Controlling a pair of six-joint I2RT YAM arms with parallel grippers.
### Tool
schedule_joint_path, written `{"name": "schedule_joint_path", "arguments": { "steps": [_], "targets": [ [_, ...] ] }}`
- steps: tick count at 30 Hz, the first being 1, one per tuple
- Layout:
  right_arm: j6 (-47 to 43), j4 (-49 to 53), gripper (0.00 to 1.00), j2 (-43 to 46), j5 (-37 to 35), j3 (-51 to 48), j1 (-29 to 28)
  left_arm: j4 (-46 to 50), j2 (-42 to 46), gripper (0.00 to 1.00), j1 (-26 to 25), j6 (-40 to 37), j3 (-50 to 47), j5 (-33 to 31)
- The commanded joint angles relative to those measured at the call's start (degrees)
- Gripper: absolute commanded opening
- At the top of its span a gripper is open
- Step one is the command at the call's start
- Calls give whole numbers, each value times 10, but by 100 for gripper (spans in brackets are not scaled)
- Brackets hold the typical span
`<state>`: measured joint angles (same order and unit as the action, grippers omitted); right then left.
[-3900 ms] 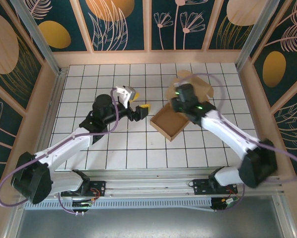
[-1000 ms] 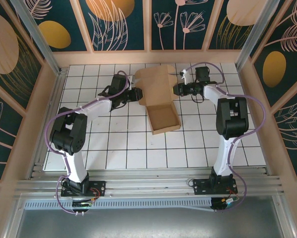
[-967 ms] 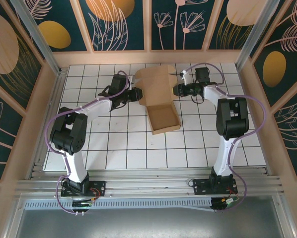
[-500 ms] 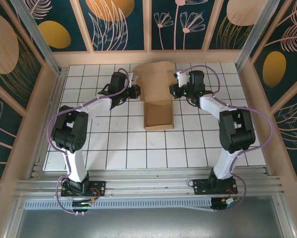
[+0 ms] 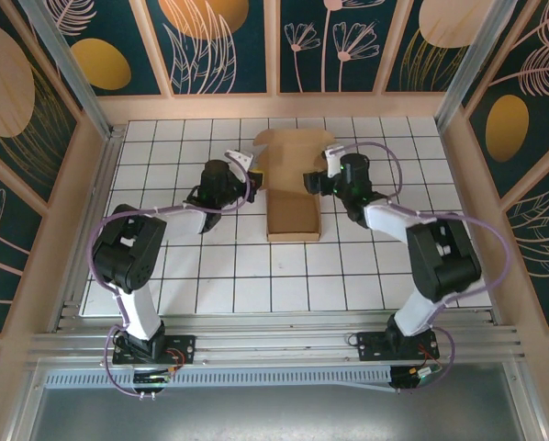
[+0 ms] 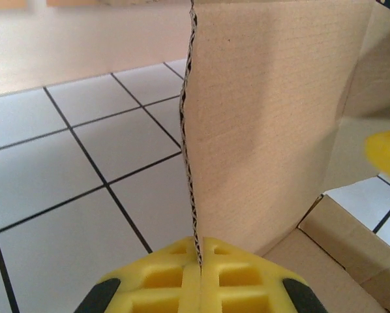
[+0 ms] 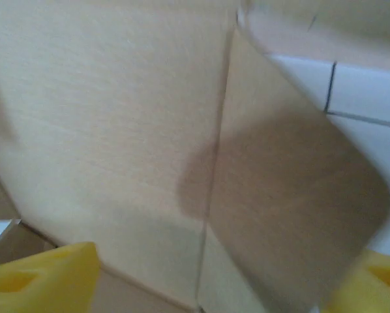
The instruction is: Fold the paper box
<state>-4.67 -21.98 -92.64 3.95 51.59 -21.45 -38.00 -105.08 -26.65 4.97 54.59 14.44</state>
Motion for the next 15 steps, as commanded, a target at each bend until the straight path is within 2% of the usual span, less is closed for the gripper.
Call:
{"name": "schedule_joint_path", "arguments": {
  "steps": [1, 3, 5, 8, 10, 15],
  "targets": [
    [-40, -43, 99, 107, -64, -29, -1, -84, 11, 0, -10, -68, -13, -20],
    [-84, -37, 99, 144, -81, -29, 3, -85, 5, 0, -13, -89, -12, -23],
    [-152, 3, 98, 159, -51, 3, 11, -91, 0, 0, -15, -109, -14, -21],
    [-349, 82, 93, 160, 85, 46, 10, -112, 1, 0, -16, -133, -26, -13],
    [-477, 167, 87, 139, 151, 99, 8, -126, 5, 0, -16, -146, -35, -7],
    [-572, 389, 84, 22, 202, 303, 11, -141, 6, 0, -16, -174, -44, -1]
  ]
}}
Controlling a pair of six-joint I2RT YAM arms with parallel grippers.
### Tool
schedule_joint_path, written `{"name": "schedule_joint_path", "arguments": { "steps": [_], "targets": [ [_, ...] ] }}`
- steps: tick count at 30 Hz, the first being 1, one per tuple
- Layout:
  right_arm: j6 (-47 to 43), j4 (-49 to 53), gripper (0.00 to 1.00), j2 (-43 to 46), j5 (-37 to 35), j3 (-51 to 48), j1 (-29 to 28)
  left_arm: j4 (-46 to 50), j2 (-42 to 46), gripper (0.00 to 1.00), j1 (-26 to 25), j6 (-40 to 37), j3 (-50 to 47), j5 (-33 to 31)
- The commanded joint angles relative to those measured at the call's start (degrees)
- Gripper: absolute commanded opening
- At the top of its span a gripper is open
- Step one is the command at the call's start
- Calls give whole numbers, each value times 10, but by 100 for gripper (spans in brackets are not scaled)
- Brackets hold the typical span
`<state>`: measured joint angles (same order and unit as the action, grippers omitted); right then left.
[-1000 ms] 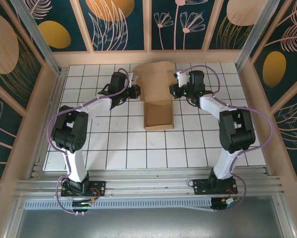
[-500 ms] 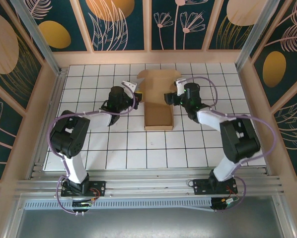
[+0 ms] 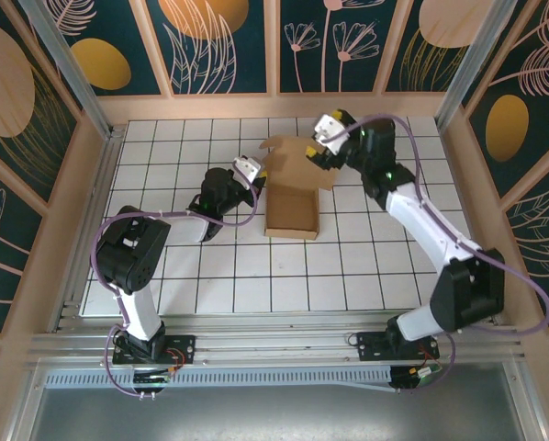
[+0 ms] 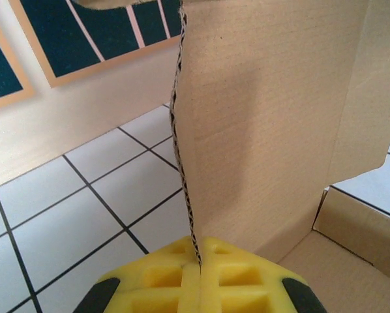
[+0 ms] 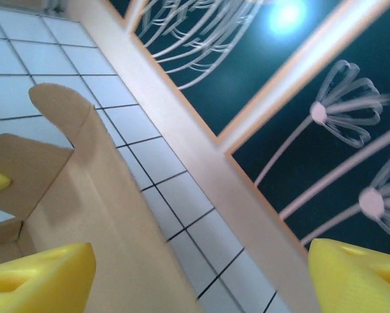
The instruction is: Fold the paper box
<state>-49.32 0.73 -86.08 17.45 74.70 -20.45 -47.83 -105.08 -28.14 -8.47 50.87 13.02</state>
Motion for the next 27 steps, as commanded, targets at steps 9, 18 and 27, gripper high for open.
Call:
{"name": "schedule_joint_path", "arguments": {
  "steps": [9, 18, 27],
  "targets": [
    [-180, 330, 71, -170, 89, 241, -4, -65, -6, 0, -2, -52, -10, 22],
    [-186, 334, 27, -175, 37, 227, -25, -113, -13, 0, -1, -39, -24, 14],
    [-199, 311, 14, -136, 10, 188, -42, -227, 65, 46, -2, 126, -124, -29]
  ]
}}
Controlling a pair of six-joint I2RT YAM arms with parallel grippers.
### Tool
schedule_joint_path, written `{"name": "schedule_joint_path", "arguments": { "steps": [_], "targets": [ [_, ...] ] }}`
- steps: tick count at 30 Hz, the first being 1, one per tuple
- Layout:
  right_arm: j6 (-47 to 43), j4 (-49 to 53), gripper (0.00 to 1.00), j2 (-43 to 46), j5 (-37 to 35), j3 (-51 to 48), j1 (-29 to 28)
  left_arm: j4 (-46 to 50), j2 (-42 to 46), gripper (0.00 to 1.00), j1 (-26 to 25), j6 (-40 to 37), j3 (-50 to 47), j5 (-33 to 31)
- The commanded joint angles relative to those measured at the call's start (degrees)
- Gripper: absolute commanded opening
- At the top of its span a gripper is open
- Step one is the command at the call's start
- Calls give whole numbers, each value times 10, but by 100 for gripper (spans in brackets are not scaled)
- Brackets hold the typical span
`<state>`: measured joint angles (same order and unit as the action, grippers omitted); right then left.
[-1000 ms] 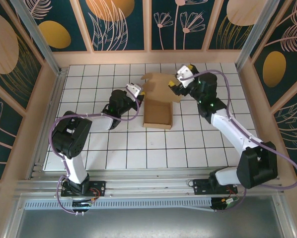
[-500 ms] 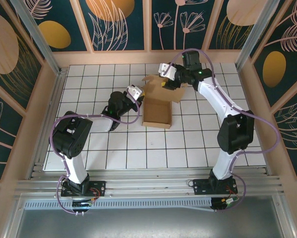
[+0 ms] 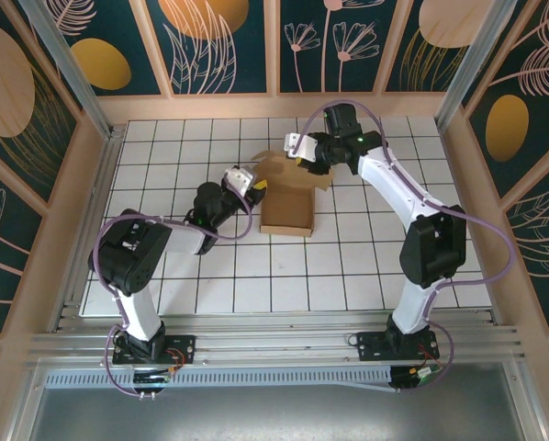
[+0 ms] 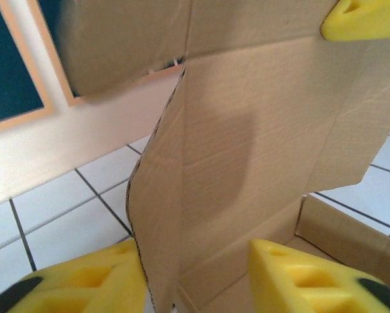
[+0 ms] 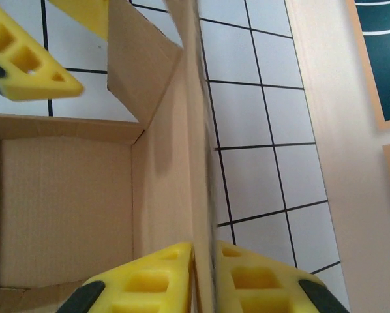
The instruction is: Fold the paper box
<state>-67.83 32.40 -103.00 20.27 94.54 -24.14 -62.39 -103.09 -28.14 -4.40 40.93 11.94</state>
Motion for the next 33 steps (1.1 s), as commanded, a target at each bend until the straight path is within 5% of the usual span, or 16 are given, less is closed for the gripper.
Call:
{"name": "schedule_joint_path", "arguments": {
  "steps": [1, 5, 9, 13, 16, 23, 33],
  "targets": [
    [-17, -3, 14, 35, -21, -11, -6, -75, 75, 46, -1, 118, -33, -29],
    [-26, 3, 12, 38, -30, -18, -12, 90, 160, 41, 19, 316, -20, -112],
    [-31, 8, 10, 33, -22, -21, -13, 275, 183, 35, 46, 409, 27, -155],
    [-31, 20, 7, 24, -16, -11, -16, 431, 126, 29, 81, 420, 114, -102],
    [-31, 20, 6, 23, -19, -10, -20, 507, 54, 25, 97, 409, 196, 6],
    [-27, 14, 6, 31, -25, -20, -28, 436, -62, 13, 106, 492, 252, 192],
    [-8, -1, 6, 26, -26, -26, -32, 429, -77, 0, 104, 498, 242, 290]
  ]
}}
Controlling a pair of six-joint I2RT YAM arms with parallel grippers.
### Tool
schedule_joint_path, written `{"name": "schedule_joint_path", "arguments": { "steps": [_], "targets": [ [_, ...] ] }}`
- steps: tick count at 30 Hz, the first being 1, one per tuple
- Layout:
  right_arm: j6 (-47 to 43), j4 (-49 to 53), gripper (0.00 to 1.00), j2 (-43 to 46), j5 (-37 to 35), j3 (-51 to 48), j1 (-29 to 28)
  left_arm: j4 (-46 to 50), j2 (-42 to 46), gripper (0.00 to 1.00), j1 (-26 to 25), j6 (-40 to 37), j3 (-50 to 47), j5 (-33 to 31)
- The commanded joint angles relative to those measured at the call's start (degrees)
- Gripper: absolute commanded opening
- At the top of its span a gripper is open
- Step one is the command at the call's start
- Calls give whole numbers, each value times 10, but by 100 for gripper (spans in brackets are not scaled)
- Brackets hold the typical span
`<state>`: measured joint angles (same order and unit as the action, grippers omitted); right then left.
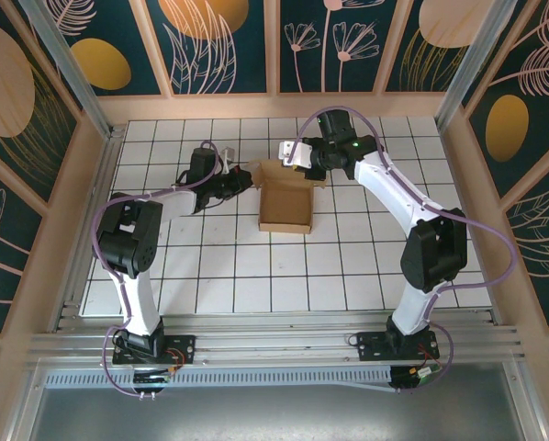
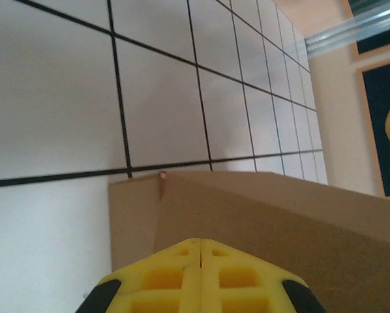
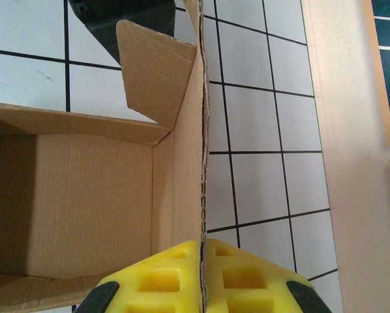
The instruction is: Fold the paper box
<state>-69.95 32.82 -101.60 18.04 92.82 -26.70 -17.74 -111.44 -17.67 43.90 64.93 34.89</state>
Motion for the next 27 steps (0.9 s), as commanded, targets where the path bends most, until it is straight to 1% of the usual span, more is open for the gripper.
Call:
{"name": "schedule_joint_path", "arguments": {
  "steps": [1, 5, 8, 10, 12, 14, 17, 20, 23, 25, 26, 27],
  "targets": [
    [14, -5, 6, 10, -2, -6, -7, -34, 6, 0, -2, 24, -1, 71],
    [19, -2, 6, 4, 1, 2, -8, -115, -12, 0, -1, 85, -3, 116],
    [23, -1, 6, 1, 1, 3, -10, -164, -27, 0, -3, 125, -3, 136],
    [24, -1, 6, 1, 1, 2, -10, -171, -29, 0, -6, 128, -2, 143],
    [23, -1, 6, 0, 0, 2, -9, -159, -28, 0, -12, 117, 3, 147],
    [25, -1, 6, -3, 1, 3, -9, -127, -27, 0, -17, 95, 9, 146],
    [26, 0, 6, -1, 2, 1, -11, -73, -17, 0, -18, 55, 2, 114],
    [27, -12, 6, 10, -5, -19, -12, -33, 1, 0, -19, 19, -16, 68],
    [26, -32, 7, 29, -12, -46, -14, 0, 14, 7, -19, -7, -28, 17],
    [25, -39, 7, 37, -13, -58, -16, 4, 19, 8, -18, -13, -35, -5],
    [26, -41, 7, 41, -13, -63, -15, 9, 21, 11, -18, -14, -37, -18],
    [25, -42, 7, 43, -13, -67, -17, 17, 24, 13, -18, -18, -38, -32]
  ]
}}
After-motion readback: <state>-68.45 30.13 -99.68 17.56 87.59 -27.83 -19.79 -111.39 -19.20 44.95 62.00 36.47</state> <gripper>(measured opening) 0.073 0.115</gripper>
